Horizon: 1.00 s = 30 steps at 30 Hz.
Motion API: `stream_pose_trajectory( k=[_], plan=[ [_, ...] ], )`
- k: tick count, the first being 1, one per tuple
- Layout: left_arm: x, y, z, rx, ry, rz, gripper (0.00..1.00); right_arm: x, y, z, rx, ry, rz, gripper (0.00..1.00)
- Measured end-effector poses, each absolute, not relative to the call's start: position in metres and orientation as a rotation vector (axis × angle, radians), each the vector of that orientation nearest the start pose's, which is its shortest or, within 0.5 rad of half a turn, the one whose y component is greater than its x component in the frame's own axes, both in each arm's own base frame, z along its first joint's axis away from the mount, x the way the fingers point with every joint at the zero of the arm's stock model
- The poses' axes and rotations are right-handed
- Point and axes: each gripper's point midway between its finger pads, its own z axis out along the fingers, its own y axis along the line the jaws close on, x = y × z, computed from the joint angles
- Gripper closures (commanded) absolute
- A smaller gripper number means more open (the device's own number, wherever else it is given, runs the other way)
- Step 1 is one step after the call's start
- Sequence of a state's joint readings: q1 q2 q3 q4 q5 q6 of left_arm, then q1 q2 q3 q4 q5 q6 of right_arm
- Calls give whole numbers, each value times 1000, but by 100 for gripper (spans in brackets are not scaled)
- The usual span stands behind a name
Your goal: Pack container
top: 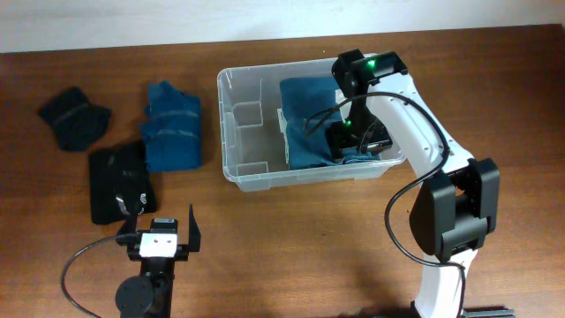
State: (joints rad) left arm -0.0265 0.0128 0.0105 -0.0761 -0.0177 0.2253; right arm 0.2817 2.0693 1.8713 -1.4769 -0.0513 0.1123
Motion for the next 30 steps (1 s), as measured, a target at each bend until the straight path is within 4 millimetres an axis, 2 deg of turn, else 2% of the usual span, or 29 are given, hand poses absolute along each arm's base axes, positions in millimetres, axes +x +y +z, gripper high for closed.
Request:
stream_pose_trajectory(
  k=[3,6,8,10,12,13,15,21,22,25,28,30],
  plan=[
    [246,-3,157,194,1640,166,1,369,116,128,-268,3182,67,14],
    [246,-3,157,194,1640,166,1,399,122,168,-233,3036,111,2],
    [246,-3,157,194,1640,166,1,418,121,197,-192,2931,137,1],
    [246,-3,157,194,1640,166,0,435,110,228,-115,2828,152,2],
    [246,-5,158,197,1637,160,1,447,88,250,-13,2758,142,2],
    [246,-6,158,196,1635,150,1,450,80,254,17,2745,134,2],
    [246,-7,158,187,1635,131,1,457,44,261,141,2714,97,2],
    [242,-8,157,115,1722,43,1,454,-50,260,430,2686,0,2],
    [241,-8,161,106,1744,35,1,453,-60,260,460,2681,-11,1],
    [242,-4,195,74,1780,31,1,447,-95,260,566,2661,-38,2],
    [249,4,240,37,1840,40,1,442,-114,260,621,2651,-55,1],
    [257,9,260,16,1914,44,1,439,-126,260,656,2644,-65,1]
  ],
)
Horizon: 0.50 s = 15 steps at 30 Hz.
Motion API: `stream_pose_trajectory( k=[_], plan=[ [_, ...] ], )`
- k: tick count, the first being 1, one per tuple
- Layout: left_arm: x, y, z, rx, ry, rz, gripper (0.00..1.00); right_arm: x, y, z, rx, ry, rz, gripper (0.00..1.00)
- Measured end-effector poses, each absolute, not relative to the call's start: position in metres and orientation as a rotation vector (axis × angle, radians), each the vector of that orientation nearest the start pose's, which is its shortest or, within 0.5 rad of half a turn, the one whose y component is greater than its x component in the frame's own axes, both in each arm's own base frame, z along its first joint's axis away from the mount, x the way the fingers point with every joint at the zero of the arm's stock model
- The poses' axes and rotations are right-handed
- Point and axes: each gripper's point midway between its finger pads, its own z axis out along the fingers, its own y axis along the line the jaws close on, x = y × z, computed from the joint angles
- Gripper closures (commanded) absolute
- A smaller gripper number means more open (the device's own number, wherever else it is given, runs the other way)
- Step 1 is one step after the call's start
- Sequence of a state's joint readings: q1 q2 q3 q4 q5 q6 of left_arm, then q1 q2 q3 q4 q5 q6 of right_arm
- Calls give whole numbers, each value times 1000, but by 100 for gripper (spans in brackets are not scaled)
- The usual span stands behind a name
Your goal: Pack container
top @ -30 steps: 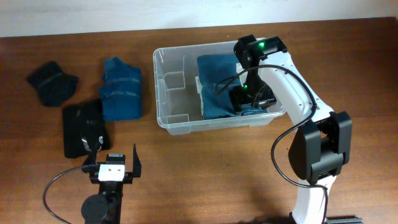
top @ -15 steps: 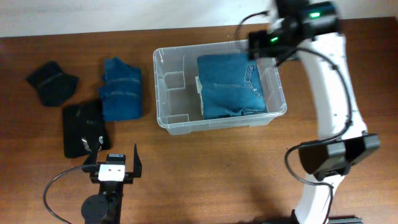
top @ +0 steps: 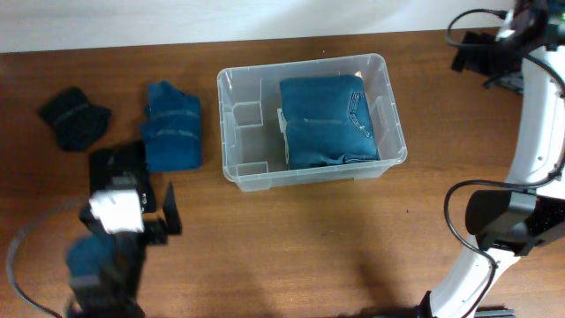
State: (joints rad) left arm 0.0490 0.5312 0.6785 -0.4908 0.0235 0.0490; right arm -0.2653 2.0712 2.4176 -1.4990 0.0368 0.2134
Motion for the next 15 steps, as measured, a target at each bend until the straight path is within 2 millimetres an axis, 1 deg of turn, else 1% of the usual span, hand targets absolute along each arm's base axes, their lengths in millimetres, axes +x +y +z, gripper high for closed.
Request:
stream_pose_trajectory(
  k=[2,5,7,8,11,13,15],
  plan=[
    [272,14,277,-7,2002,43,1,436,-135,260,686,2638,-72,2],
    [291,14,280,-11,2153,8,1,433,-145,260,716,2629,-78,2],
    [311,9,288,5,2222,-41,1,431,-150,260,730,2626,-81,2],
    [322,7,288,12,2248,-63,1,431,-151,260,732,2625,-82,2],
    [347,4,276,23,2306,-106,1,430,-152,260,737,2624,-82,2],
    [361,4,261,38,2343,-118,1,430,-152,260,736,2624,-82,2],
    [375,4,238,53,2397,-123,1,430,-152,260,737,2625,-82,2]
  ],
)
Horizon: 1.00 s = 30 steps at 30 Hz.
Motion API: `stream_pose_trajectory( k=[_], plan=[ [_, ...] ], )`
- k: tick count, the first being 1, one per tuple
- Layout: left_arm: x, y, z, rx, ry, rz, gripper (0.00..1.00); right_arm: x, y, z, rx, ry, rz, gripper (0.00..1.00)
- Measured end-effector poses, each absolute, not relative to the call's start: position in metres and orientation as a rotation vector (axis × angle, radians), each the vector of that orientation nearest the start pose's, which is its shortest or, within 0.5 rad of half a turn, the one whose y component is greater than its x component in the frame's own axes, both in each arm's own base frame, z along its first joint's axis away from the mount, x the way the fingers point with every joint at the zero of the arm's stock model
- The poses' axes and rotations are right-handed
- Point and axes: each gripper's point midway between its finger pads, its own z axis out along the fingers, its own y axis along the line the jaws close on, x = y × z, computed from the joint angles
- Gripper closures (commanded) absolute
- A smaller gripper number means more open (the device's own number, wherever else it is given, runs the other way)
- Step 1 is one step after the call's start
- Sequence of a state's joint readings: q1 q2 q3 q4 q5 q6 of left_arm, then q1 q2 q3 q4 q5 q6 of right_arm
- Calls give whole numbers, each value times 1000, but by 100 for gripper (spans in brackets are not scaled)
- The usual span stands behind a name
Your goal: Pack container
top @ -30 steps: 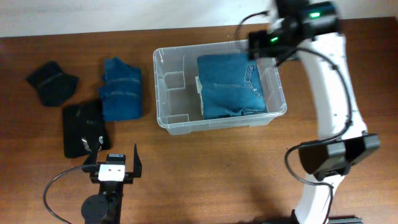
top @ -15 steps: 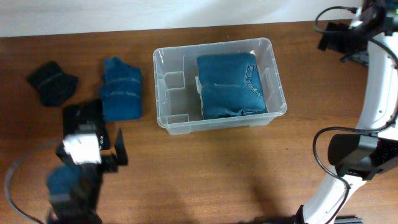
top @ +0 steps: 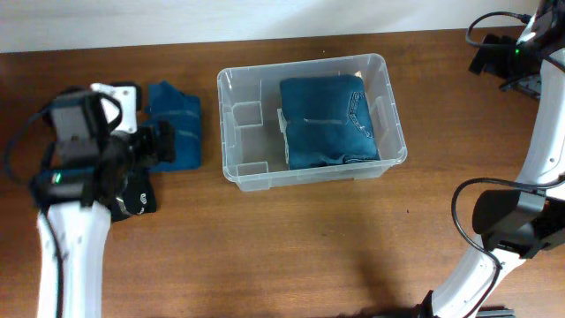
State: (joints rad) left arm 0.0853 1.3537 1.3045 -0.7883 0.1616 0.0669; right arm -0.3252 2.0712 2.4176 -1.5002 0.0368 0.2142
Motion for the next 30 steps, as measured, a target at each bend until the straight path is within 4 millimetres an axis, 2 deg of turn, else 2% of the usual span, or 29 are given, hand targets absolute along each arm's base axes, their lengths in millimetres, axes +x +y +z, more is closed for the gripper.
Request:
stream_pose_trajectory(
  k=[4,8,10,14,17,21,22,25,27,30],
  plan=[
    [402,9,183,72,2514,-119,1,430,-152,260,736,2624,-82,2],
    [428,13,139,90,2560,-111,0,430,-152,260,737,2625,-83,2],
    [440,14,127,96,2552,-104,1,430,-152,260,736,2624,-83,1],
    [458,16,118,107,2516,-92,1,430,-152,260,736,2624,-82,2],
    [460,16,106,109,2533,-94,0,430,-152,260,737,2625,-82,2],
    [457,16,76,106,2606,-108,1,430,-152,260,736,2624,-82,2],
    [457,16,70,105,2620,-111,4,430,-152,260,736,2624,-82,2],
    [452,17,51,105,2670,-113,44,430,-152,260,735,2625,-82,2],
    [452,19,50,103,2673,-102,54,430,-152,260,737,2624,-82,2],
    [452,20,51,102,2677,-102,85,430,-152,260,736,2624,-82,2]
  ],
)
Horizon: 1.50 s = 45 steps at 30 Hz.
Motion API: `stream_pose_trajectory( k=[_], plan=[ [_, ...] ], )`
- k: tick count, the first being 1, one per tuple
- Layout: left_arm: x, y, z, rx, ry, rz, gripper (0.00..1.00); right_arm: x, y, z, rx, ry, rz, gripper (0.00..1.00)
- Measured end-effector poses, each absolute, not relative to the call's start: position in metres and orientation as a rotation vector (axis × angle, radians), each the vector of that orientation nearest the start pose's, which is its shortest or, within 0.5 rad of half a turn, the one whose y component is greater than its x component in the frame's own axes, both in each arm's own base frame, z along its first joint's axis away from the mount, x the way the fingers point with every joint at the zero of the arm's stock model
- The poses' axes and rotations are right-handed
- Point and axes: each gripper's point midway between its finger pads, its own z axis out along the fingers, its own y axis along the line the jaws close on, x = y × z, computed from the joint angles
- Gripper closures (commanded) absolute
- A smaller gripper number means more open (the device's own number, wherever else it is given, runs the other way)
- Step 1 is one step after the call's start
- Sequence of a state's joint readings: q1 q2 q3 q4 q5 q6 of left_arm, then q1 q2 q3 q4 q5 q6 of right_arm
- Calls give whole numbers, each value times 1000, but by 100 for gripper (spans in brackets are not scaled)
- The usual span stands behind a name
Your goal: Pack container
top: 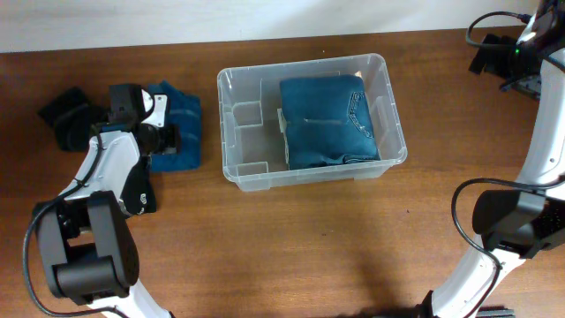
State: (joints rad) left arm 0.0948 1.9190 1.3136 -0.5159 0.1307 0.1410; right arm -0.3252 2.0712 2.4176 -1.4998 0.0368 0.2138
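Note:
A clear plastic container point(311, 119) stands mid-table with folded blue jeans point(328, 120) in its large right compartment. A folded blue garment point(179, 124) lies left of it. My left gripper point(168, 137) sits low over that blue garment's left part; its fingers are dark and I cannot tell how far apart they stand. A black garment point(139, 190) lies under the left arm, and a dark bundle point(64, 119) sits at the far left. My right arm point(521, 55) is raised at the far right edge, its gripper not visible.
The container's two small left compartments point(250, 141) hold nothing. The table's back edge meets a white wall. The right arm's base point(503, 230) stands at the lower right and the left arm's base point(88, 256) at the lower left.
My left gripper has moved from over the black garment and the blue one's left edge to low on the blue garment. The right arm has not moved.
My right gripper was inside the container on the jeans while the left arm rested near the front edge. Then the right arm was withdrawn to the far right, leaving the jeans in the container. The left arm has since come up to the blue garment.

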Motion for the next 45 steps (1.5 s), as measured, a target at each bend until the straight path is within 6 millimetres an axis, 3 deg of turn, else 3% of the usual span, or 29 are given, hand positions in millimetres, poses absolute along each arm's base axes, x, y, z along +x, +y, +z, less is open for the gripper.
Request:
stream_pose_trajectory(
  k=[4,11,15,19,23,26,29,37,45],
  plan=[
    [450,20,53,102,2689,-105,99,430,-152,260,737,2624,-83,1],
    [440,19,55,85,2749,-121,99,430,-152,260,736,2624,-82,2],
    [430,17,73,59,2818,-138,99,430,-152,260,737,2624,-83,2],
    [446,14,127,35,2776,-137,99,430,-152,260,737,2625,-82,1],
    [458,2,199,22,2666,-137,99,430,-152,260,737,2624,-82,2],
    [451,-23,251,22,2594,-169,99,430,-152,260,737,2624,-82,2],
    [441,-54,273,34,2562,-219,99,430,-152,260,735,2625,-82,2],
    [421,-140,265,30,2609,-288,99,430,-152,260,736,2624,-82,2],
    [407,-187,253,74,2623,-209,99,430,-152,260,737,2624,-82,2]
  ],
)
